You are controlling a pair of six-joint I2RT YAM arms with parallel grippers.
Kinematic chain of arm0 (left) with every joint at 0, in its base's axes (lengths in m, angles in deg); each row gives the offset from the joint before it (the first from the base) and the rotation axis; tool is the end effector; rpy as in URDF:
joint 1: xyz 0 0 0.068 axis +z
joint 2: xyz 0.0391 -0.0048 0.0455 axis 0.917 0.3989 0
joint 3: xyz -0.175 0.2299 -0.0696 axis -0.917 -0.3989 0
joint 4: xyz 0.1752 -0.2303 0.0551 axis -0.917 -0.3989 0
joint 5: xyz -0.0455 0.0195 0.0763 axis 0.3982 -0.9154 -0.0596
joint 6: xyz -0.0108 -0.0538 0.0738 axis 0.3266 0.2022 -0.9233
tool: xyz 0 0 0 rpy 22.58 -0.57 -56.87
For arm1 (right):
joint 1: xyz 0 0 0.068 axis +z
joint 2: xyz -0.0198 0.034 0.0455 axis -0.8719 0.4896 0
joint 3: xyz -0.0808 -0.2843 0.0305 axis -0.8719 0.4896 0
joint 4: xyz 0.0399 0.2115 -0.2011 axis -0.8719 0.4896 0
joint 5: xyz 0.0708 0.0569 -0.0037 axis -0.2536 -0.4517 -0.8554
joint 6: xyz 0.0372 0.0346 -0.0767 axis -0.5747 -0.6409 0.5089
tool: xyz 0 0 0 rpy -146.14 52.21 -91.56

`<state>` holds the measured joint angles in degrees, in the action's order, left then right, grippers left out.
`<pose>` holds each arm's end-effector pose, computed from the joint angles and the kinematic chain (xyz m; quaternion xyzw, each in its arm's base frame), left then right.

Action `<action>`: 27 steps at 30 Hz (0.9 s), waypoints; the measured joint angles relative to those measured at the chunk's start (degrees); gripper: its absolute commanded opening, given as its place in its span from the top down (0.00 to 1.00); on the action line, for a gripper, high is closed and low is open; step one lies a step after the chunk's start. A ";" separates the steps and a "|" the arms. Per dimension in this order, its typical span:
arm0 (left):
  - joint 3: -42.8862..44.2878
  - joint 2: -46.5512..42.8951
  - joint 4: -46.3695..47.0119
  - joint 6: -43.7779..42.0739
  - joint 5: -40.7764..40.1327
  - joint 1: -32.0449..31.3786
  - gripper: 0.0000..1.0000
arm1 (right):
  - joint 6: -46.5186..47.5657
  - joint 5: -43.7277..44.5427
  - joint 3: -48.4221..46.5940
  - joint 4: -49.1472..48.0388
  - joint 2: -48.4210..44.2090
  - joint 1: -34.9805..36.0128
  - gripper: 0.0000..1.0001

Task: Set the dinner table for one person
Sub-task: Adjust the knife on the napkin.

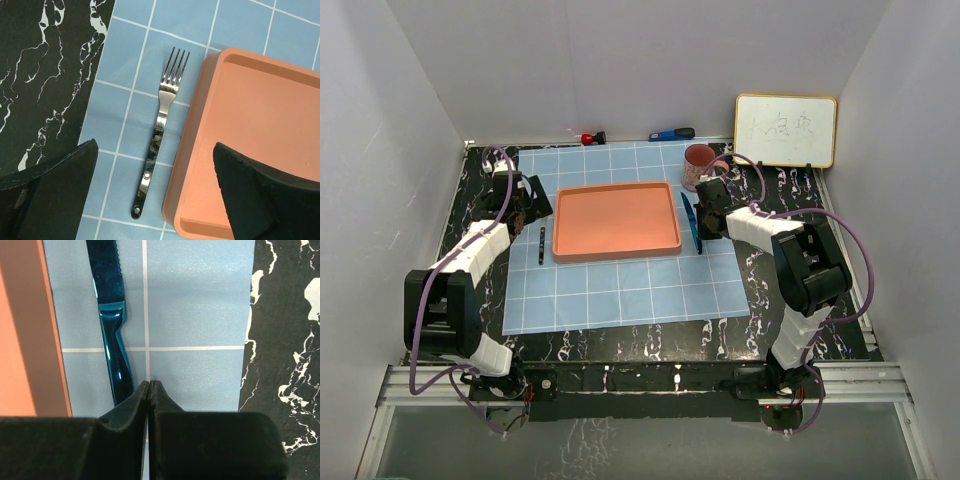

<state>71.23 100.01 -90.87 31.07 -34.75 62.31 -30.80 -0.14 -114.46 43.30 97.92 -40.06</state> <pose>0.4029 -0.0116 0.2305 -0.1762 0.8575 -0.0091 0.4832 0.4029 0.1354 0.1277 -0.0304 0.9569 -0.0037 0.2889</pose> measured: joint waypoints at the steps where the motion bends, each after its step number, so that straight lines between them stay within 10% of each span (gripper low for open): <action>1: 0.00 0.04 -0.07 0.00 0.04 -0.02 0.01 | -0.04 -0.28 0.00 0.00 0.00 0.00 1.00; 27: 0.00 0.66 -0.26 0.00 0.61 -0.02 0.01 | -1.22 -4.83 1.07 -0.55 -0.02 0.00 1.00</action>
<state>71.23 100.67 -91.14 31.07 -34.13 62.28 -32.03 -4.97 -113.39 42.75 97.90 -40.06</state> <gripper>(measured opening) 0.985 0.005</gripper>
